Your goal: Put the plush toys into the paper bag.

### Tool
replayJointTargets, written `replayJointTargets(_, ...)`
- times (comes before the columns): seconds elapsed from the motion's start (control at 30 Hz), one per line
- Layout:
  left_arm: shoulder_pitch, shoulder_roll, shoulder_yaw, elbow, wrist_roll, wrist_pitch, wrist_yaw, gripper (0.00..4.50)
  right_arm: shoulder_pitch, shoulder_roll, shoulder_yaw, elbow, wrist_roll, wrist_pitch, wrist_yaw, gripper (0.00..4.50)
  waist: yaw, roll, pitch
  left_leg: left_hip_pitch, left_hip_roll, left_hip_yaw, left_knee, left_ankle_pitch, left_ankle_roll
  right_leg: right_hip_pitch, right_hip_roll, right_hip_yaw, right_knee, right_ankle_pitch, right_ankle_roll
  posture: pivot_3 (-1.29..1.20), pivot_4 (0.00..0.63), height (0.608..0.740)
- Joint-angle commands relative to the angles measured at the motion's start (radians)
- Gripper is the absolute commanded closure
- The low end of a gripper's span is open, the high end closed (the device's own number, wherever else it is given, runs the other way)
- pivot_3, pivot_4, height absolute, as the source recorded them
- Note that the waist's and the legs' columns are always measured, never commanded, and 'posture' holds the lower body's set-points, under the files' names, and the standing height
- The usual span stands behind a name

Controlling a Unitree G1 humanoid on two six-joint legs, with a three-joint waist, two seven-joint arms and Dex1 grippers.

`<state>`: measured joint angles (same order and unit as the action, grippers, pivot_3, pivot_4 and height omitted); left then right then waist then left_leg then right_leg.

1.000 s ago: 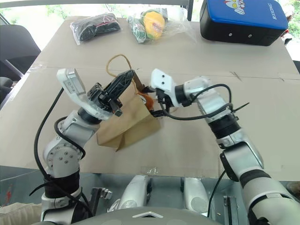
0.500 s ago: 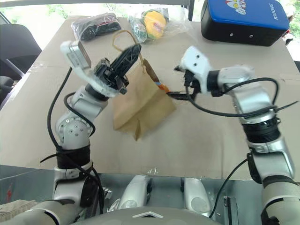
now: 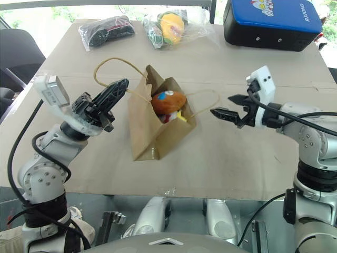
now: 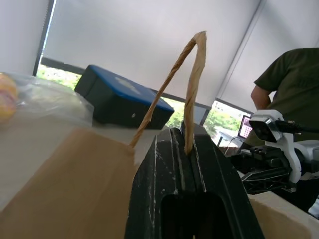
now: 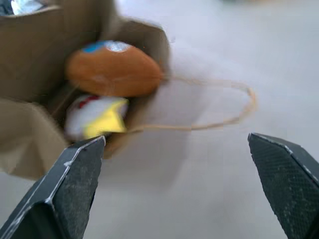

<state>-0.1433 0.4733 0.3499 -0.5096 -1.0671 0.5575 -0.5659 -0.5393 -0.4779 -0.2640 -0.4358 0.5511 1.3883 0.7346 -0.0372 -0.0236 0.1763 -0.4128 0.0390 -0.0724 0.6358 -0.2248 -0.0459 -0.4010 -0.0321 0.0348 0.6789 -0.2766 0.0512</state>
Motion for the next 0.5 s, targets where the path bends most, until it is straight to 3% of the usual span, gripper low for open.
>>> replayJointTargets(0.03,0.091,0.023,0.058,-0.105,-0.046,-0.002,0.027,4.50,0.025,0.096,-0.011,0.045,0.030,0.034,-0.082,0.02,0.000,0.000,0.000,0.001,0.000,0.000,0.000,0.000,0.000,0.002,0.000,0.000,0.000,0.000,0.000,0.00,0.150,0.740)
replayJointTargets(0.27,0.143,0.043,0.087,-0.140,-0.063,-0.020,0.057,4.50,-0.046,0.249,-0.010,0.110,0.125,0.036,-0.111,0.02,-0.003,0.002,0.001,0.001,0.000,-0.001,0.000,0.000,0.000,0.001,0.001,0.000,0.000,0.000,0.000,0.00,0.150,0.740)
replayJointTargets(0.37,0.168,0.046,0.096,-0.152,-0.065,-0.025,0.064,4.50,-0.122,0.351,-0.079,0.202,0.198,-0.036,-0.114,0.81,-0.004,0.002,0.001,0.001,0.000,-0.001,0.000,0.000,0.000,0.001,0.001,0.000,0.000,0.000,0.000,0.00,0.150,0.740)
replayJointTargets(0.5,0.141,0.052,0.109,-0.124,-0.068,-0.035,0.084,4.50,-0.194,0.399,-0.079,0.233,0.252,-0.160,-0.095,2.69,-0.004,0.002,0.001,0.001,0.000,-0.001,0.000,0.000,0.000,0.001,0.001,-0.001,0.000,0.000,0.000,0.00,0.150,0.740)
